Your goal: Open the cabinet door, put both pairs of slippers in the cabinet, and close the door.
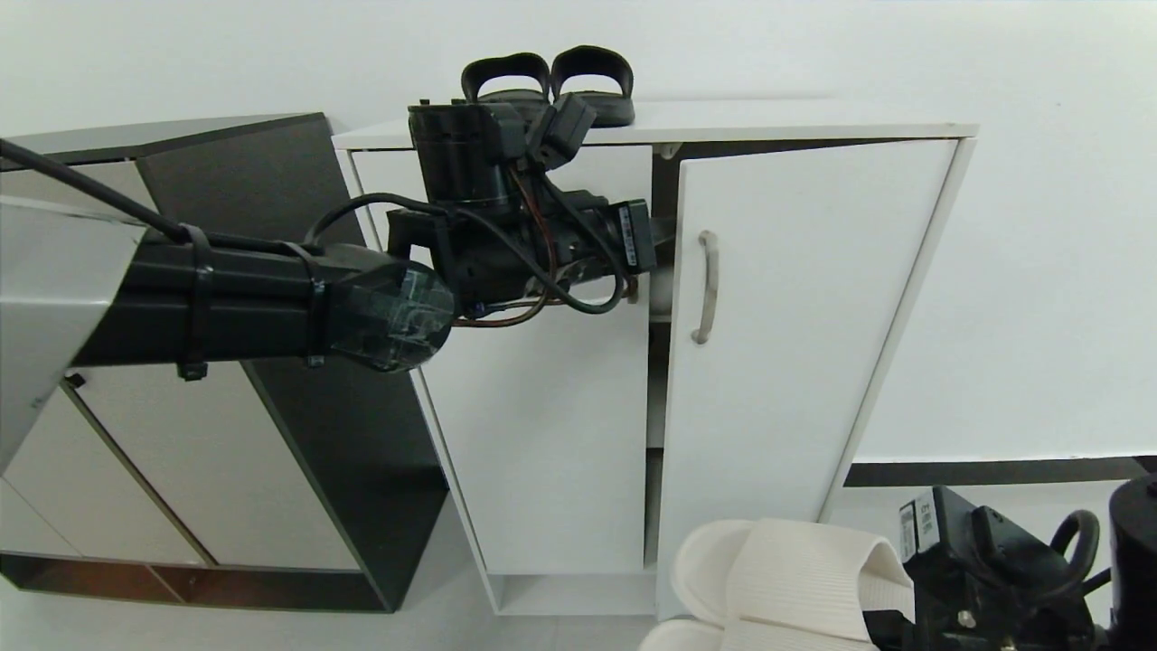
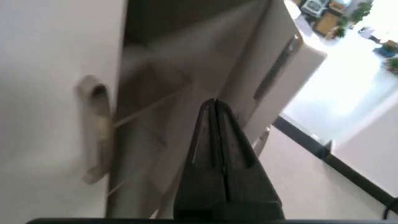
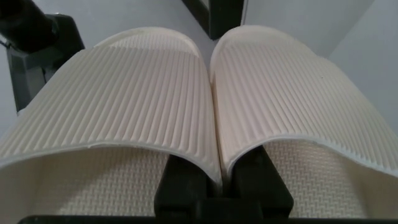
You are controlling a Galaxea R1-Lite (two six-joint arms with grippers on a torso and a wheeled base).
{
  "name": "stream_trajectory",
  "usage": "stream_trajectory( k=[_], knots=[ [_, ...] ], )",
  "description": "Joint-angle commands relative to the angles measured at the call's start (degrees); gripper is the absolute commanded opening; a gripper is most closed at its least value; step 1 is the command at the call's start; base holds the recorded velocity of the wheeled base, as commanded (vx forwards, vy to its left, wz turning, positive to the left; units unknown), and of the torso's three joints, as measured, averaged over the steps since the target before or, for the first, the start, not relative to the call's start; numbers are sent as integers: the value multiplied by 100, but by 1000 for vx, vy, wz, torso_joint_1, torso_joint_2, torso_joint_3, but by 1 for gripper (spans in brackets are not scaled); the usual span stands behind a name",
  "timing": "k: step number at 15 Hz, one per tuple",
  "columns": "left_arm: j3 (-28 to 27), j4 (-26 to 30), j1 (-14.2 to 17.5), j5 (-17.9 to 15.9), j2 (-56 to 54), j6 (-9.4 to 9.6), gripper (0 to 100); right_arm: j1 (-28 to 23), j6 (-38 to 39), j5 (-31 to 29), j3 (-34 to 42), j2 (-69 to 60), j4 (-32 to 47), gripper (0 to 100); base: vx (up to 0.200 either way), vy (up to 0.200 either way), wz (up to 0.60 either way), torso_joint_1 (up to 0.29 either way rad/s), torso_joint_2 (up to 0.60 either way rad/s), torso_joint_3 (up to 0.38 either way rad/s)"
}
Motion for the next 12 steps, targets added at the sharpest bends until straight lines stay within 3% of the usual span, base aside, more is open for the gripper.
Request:
stream_trajectory(
  k=[1,4,7,10,12],
  knots=[
    [92,-12,-241,-28,-60,1,0,139,-1,6,72,5,1,0,-200,0,0,2,-2,-2],
    [426,-56,-1138,-45,-376,19,0,235,-1,6,160,5,10,0,-200,0,0,-1,4,2],
    [399,-65,-1498,-37,-385,28,0,235,-1,6,160,14,10,0,-200,0,0,2,2,7],
    [540,-135,-777,-2,-640,-7,0,191,16,-29,89,84,-17,0,-67,0,0,-1,-1,4],
    [1181,-118,-320,7,-1387,-16,0,59,34,-38,-16,199,-43,0,0,0,0,0,0,0]
  ],
)
